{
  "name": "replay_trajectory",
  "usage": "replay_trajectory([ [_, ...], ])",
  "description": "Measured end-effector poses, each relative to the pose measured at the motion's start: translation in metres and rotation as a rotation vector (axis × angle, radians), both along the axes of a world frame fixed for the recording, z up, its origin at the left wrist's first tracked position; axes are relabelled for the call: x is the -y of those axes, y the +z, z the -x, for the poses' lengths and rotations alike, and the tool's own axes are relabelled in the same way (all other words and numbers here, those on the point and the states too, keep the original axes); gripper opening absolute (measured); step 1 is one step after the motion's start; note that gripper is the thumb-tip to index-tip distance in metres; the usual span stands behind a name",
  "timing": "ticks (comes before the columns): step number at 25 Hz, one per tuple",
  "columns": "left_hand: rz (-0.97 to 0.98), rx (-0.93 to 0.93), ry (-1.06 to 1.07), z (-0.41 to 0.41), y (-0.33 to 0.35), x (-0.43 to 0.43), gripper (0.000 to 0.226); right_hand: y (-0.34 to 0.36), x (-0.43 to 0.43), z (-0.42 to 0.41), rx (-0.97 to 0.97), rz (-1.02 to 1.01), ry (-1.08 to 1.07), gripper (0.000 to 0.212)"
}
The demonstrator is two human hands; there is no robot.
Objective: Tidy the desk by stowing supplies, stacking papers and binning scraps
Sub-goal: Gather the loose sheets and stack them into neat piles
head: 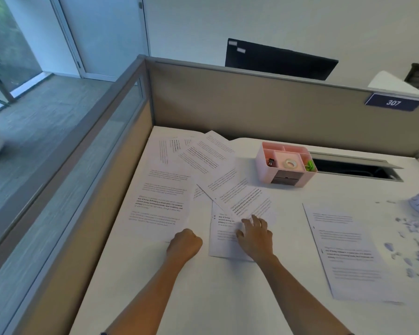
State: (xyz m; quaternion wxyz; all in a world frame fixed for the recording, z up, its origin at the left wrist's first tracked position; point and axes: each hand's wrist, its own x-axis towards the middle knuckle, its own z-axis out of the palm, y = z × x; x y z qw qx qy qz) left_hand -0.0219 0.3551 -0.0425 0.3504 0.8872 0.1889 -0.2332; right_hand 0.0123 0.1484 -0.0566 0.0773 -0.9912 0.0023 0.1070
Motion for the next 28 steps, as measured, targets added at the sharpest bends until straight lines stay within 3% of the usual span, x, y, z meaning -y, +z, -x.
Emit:
replay_trajectory([
  [3, -0.025, 0.04, -0.051, 0.003, 0.0, -0.007, 0.011, -0.006, 0.011, -0.002, -0.119, 0.032, 0.015, 0.058],
  [4, -0.041, 0.076, -0.105, 0.003, -0.004, -0.007, 0.025, -0.008, 0.012, -0.001, -0.135, 0.044, 0.022, 0.06],
  [7, -0.209, 0.194, -0.43, 0.003, -0.011, 0.001, 0.057, -0.012, 0.008, 0.001, -0.123, 0.075, 0.047, 0.059],
  [12, -0.446, 0.238, -0.75, -0.002, -0.026, 0.022, 0.071, -0.018, 0.011, 0.001, -0.123, 0.088, 0.073, 0.056],
  [24, -0.501, 0.18, -0.778, -0.01, -0.029, 0.033, 0.078, -0.018, 0.022, 0.017, -0.147, 0.08, 0.011, 0.06],
  [28, -0.5, 0.172, -0.711, -0.002, -0.03, 0.045, 0.079, -0.005, -0.003, 0.029, -0.023, 0.131, -0.013, 0.061],
])
